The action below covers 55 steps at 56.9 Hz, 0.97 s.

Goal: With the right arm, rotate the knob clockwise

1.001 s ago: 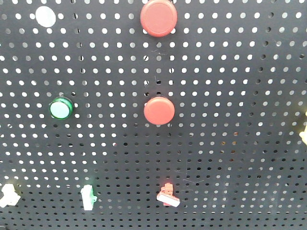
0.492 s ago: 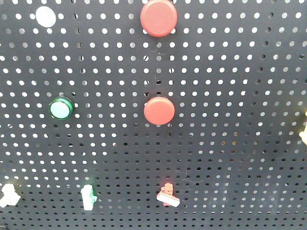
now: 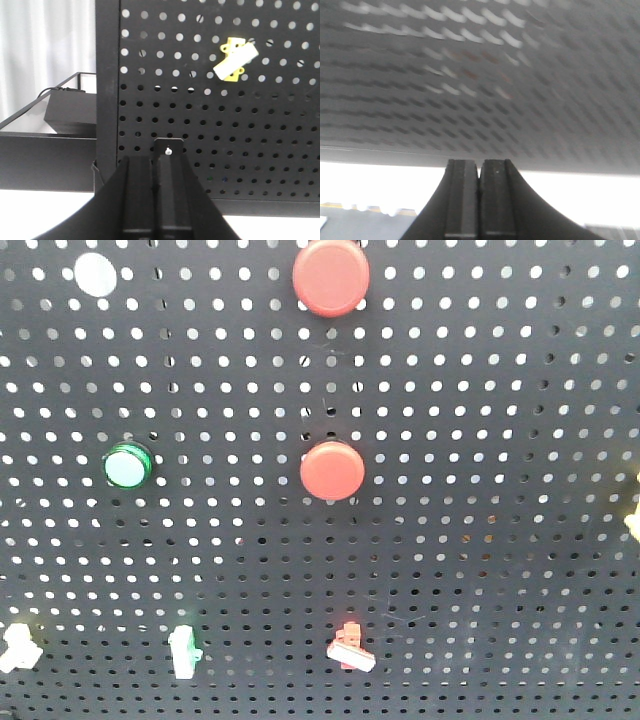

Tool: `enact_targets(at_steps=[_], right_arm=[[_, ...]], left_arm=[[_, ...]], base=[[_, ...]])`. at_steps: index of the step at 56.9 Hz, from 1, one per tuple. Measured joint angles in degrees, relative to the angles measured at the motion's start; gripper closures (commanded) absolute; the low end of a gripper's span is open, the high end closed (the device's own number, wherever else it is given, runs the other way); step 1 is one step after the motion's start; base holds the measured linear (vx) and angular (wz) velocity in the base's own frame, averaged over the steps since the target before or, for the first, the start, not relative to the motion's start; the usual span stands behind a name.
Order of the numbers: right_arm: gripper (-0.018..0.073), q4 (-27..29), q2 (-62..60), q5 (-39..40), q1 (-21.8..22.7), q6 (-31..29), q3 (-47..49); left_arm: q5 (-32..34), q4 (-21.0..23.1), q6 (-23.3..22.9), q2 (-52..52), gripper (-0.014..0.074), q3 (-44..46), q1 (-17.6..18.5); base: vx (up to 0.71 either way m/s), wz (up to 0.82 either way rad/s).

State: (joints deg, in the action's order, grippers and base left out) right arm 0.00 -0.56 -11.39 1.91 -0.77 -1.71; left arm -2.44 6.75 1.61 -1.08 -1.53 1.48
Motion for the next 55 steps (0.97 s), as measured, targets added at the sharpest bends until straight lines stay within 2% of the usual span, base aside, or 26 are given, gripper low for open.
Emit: enact_targets(at_steps=[9, 55], right_arm=[[0.0568, 0.0, 0.0, -0.2, 1.9, 1.6, 0.0], [0.0568, 0.0, 0.0, -0.3, 1.9, 0.8, 0.0]], left_arm=[[0.0, 0.0, 0.0, 0.0, 0.0603, 0.0, 0.0], [0.0, 0.0, 0.0, 0.0, 0.0603, 0.0, 0.0]], base=[[0.00, 0.00], [0.00, 0.00]])
